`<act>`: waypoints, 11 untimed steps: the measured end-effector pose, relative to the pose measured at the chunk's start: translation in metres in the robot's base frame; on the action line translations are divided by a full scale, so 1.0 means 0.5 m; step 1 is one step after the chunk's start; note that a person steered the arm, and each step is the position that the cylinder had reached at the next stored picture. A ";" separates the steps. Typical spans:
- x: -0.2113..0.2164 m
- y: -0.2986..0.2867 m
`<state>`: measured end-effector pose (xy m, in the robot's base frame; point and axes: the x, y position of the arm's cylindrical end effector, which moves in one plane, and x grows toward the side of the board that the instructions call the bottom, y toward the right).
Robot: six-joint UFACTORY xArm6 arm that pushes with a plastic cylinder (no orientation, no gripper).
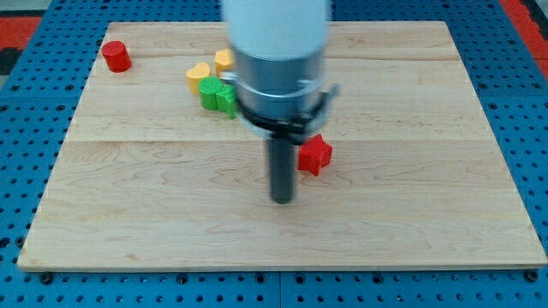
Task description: Place the red star below the blue cube
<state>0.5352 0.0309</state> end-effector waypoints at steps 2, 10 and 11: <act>-0.006 0.195; -0.290 -0.014; -0.302 0.012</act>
